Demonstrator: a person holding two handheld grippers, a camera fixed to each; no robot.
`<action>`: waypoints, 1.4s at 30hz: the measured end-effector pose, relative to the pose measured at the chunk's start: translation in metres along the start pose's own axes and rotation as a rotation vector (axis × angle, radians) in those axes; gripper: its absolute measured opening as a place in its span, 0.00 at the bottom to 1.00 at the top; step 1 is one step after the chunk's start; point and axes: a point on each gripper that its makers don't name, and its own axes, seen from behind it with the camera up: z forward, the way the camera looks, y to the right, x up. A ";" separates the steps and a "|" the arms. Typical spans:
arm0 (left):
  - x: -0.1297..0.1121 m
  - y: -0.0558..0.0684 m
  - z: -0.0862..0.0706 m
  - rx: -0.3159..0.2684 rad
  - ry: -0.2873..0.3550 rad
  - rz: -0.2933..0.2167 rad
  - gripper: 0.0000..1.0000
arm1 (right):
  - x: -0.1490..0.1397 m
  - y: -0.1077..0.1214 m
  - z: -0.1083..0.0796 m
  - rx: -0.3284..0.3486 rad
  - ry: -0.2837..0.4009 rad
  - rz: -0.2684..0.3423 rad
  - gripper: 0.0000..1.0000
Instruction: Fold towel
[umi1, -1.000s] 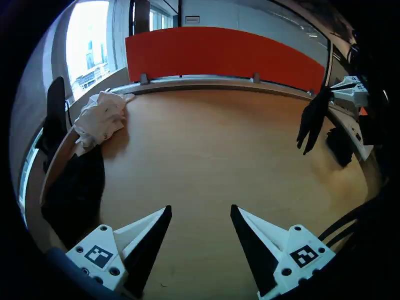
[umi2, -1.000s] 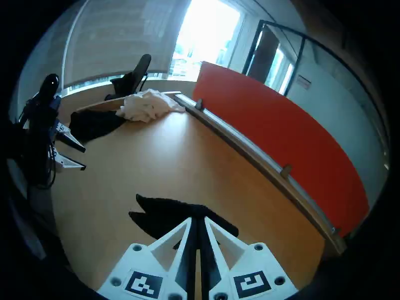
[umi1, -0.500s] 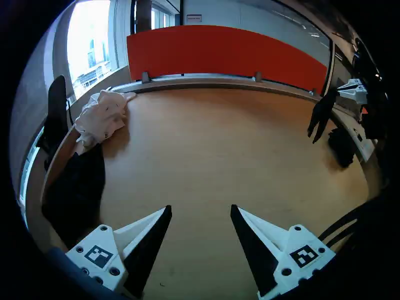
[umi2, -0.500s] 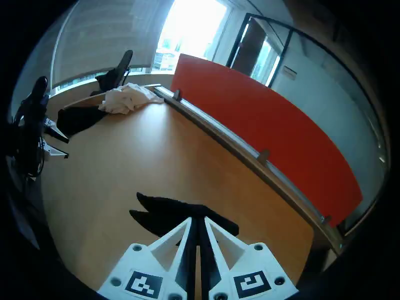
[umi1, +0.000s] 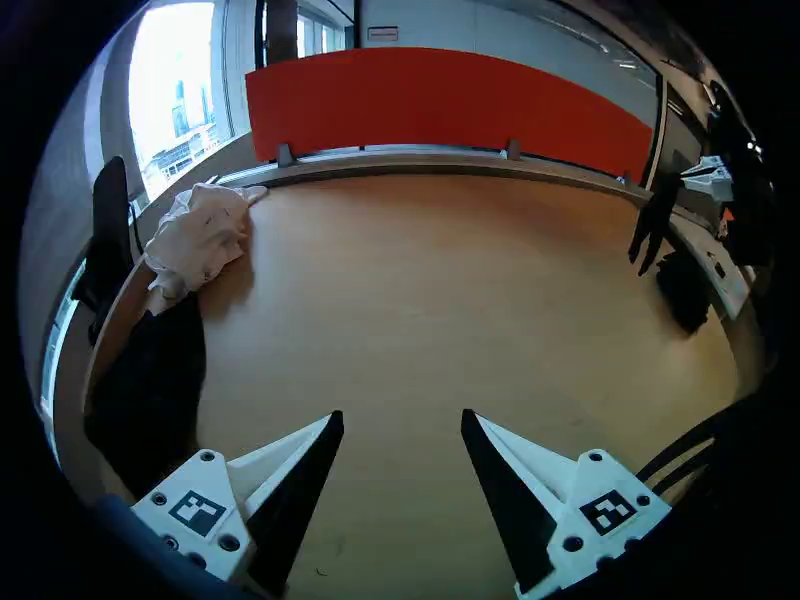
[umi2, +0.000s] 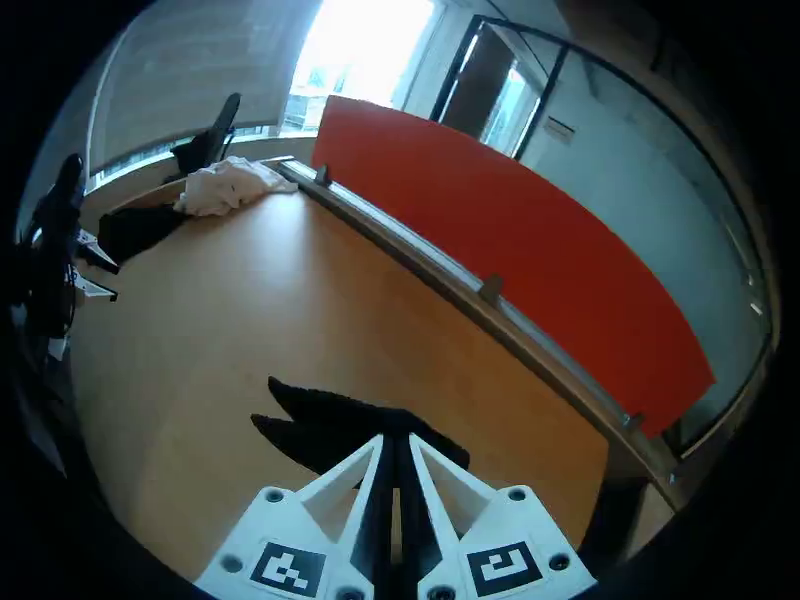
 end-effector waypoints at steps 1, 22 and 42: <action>0.000 0.000 0.000 0.000 -0.001 0.001 0.87 | -0.002 0.005 0.000 -0.005 -0.001 0.006 0.04; -0.001 0.005 0.005 0.011 -0.018 0.010 0.87 | -0.038 0.095 -0.004 -0.102 -0.050 0.070 0.04; 0.002 0.011 0.008 0.016 -0.029 0.027 0.87 | -0.076 0.136 -0.003 -0.139 -0.110 0.095 0.04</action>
